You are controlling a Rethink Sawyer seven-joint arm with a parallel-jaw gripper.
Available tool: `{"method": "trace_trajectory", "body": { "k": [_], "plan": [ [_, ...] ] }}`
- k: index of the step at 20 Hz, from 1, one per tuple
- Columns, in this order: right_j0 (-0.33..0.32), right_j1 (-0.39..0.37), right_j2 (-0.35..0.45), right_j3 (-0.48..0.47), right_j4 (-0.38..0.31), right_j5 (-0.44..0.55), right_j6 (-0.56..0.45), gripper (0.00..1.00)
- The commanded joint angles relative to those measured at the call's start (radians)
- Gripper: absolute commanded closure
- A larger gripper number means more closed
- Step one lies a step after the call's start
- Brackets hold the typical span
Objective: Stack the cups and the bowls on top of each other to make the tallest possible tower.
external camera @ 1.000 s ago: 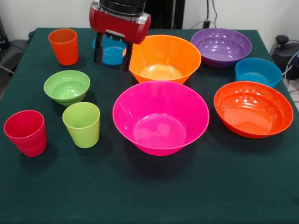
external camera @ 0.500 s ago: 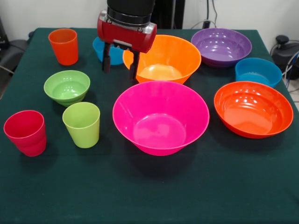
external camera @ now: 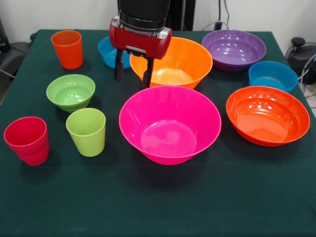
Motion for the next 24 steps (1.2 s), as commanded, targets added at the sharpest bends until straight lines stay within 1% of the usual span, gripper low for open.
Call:
{"method": "trace_trajectory", "body": {
  "k": [1, 7, 12, 16, 24],
  "plan": [
    [-0.003, 0.058, 0.122, 0.050, 0.024, -0.086, 0.162, 0.00],
    [0.004, 0.067, 0.122, 0.069, 0.035, -0.131, 0.178, 0.00],
    [0.016, 0.055, 0.106, 0.061, 0.042, -0.103, 0.176, 0.00],
    [0.014, 0.068, 0.110, 0.064, 0.040, -0.125, 0.175, 0.00],
    [0.019, 0.096, 0.100, 0.047, 0.027, -0.132, 0.164, 0.00]
  ]
}}
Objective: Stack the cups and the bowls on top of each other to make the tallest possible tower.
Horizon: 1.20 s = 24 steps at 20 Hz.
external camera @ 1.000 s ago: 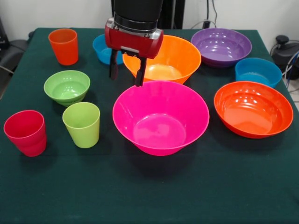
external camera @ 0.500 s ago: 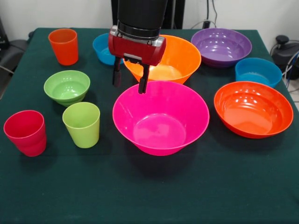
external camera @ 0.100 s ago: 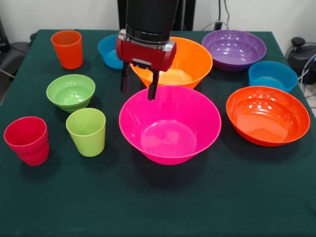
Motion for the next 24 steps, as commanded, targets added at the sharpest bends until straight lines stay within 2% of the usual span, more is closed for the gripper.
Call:
{"method": "trace_trajectory", "body": {
  "k": [1, 7, 24],
  "plan": [
    [0.013, 0.053, 0.088, 0.033, 0.001, -0.039, 0.148, 0.00],
    [0.005, 0.056, 0.096, 0.050, -0.008, -0.068, 0.145, 0.00],
    [0.007, 0.098, 0.054, 0.060, -0.045, -0.137, 0.133, 0.00]
  ]
}}
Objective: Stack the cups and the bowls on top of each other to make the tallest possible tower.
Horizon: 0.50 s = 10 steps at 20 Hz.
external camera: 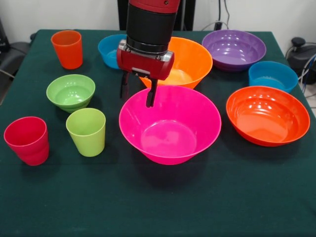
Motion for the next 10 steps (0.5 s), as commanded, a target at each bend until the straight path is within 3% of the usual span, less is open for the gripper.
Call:
{"method": "trace_trajectory", "body": {
  "k": [1, 10],
  "plan": [
    [0.008, 0.059, 0.057, 0.053, -0.046, -0.077, 0.132, 0.00],
    [0.010, 0.103, 0.044, 0.051, -0.042, -0.105, 0.130, 0.00]
  ]
}}
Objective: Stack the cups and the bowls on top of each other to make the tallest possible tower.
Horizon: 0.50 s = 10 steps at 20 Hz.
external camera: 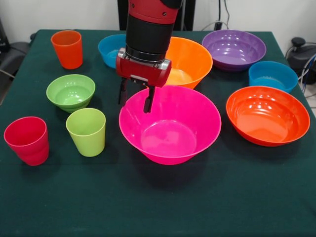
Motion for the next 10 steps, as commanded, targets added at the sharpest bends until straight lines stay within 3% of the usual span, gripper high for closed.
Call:
{"method": "trace_trajectory", "body": {
  "k": [1, 6, 10],
  "plan": [
    [0.013, 0.066, 0.046, 0.047, -0.041, -0.043, 0.132, 0.00],
    [0.045, 0.069, -0.003, 0.041, -0.042, -0.039, 0.132, 0.00],
    [0.030, 0.069, 0.006, 0.050, -0.053, -0.054, 0.120, 0.00]
  ]
}}
